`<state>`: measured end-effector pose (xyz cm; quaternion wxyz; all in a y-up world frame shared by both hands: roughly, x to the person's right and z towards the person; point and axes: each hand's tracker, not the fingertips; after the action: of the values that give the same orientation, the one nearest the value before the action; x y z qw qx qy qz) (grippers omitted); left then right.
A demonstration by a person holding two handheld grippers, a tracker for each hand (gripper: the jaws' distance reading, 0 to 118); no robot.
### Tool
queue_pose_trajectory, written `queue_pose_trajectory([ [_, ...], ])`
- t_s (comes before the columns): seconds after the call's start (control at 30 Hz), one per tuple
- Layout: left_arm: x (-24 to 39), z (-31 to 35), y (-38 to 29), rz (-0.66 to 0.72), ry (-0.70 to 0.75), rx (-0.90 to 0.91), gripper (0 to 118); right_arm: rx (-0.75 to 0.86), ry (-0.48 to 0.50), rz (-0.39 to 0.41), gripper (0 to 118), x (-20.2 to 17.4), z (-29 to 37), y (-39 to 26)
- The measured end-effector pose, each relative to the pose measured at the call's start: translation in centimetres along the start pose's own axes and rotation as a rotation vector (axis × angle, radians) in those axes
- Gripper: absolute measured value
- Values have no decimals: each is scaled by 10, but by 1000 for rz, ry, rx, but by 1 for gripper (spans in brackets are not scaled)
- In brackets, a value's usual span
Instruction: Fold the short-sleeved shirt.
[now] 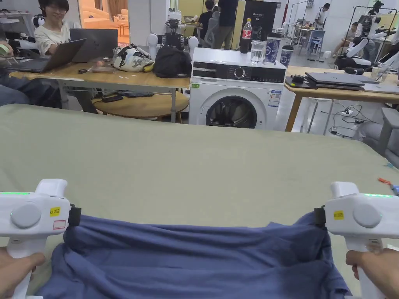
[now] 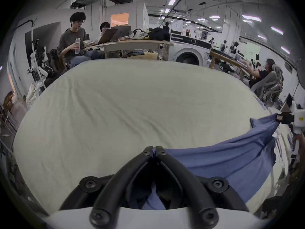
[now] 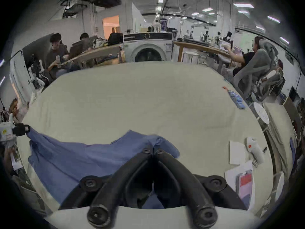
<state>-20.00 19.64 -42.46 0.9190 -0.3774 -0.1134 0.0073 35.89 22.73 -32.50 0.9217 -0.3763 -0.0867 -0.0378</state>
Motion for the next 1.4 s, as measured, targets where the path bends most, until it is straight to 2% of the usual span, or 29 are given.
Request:
queue_pose_trajectory([
  [0.2, -13, 39, -26, 40, -67, -13, 0, -15, -6, 11, 0, 2, 45, -41],
  [0.47, -34, 67, -65, 85, -141, -95, 0, -77, -18, 35, 0, 5, 72, -107],
  [0.57, -38, 58, -83, 71, -124, -186, 0, -146, -43, 82, 0, 7, 64, -129],
  [0.73, -36, 28, -108, 39, -94, -290, 0, -240, -88, 105, 0, 11, 30, -159],
  [1.03, -15, 20, -112, -26, -7, -265, 0, -225, -123, 93, 0, 7, 7, -163],
  [1.07, -13, 21, -109, -26, 5, -258, 9, -226, -137, 91, 7, 6, 10, -159],
  [1.1, -10, 25, -106, -29, 12, -232, 21, -208, -150, 76, 21, 3, 16, -154],
  [1.17, -1, 35, -100, -35, 10, -157, 42, -125, -187, 69, 61, -6, 30, -143],
  [1.3, 18, 49, -85, -34, -23, 35, 44, 48, -221, 91, 61, -31, 52, -122],
  [1.4, 37, 57, -80, -39, -13, 167, 44, 188, -225, 52, 61, -50, 58, -112],
])
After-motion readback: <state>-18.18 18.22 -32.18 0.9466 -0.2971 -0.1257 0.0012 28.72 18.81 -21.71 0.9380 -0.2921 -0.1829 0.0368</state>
